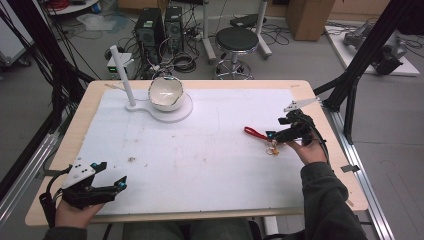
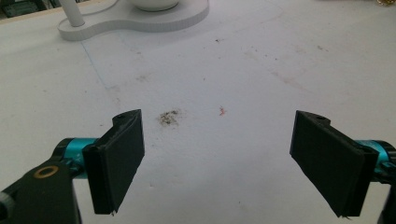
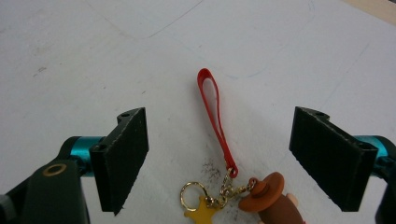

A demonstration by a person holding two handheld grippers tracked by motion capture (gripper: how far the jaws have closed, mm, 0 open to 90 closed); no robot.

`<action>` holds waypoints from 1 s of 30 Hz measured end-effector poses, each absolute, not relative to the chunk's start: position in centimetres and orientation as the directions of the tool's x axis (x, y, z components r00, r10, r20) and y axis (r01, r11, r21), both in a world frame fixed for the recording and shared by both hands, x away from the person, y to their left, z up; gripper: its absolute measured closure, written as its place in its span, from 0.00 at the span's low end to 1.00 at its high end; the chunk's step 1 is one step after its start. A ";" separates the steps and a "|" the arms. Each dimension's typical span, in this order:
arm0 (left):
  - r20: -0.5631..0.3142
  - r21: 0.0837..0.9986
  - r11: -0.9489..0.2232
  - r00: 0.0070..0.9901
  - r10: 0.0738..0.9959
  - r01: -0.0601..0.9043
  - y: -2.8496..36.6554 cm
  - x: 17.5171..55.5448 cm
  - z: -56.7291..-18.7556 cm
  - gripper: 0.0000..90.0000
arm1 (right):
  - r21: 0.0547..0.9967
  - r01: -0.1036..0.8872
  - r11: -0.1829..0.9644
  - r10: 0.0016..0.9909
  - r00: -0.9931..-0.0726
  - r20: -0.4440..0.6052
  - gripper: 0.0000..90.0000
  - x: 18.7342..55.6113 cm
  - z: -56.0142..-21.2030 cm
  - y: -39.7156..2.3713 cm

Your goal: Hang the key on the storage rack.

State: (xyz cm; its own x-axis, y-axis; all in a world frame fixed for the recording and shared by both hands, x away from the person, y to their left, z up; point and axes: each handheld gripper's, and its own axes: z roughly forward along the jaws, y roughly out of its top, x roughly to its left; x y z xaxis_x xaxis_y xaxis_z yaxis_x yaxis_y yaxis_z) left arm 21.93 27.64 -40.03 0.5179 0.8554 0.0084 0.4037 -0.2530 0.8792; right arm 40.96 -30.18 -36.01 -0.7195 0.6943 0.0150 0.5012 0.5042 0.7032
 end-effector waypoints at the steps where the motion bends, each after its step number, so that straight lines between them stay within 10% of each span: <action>1: 0.008 0.880 -0.251 0.517 0.856 0.403 27.6 21.9 -40.0 0.20 | 0.699 0.499 0.512 0.691 -0.723 0.010 0.22 41.2 -36.0 -30.0; 30: 0.003 0.878 -0.251 0.521 0.854 0.406 27.7 22.1 -40.1 0.20 | 0.521 0.525 0.673 0.624 -0.781 -0.018 0.58 45.1 -40.2 -27.3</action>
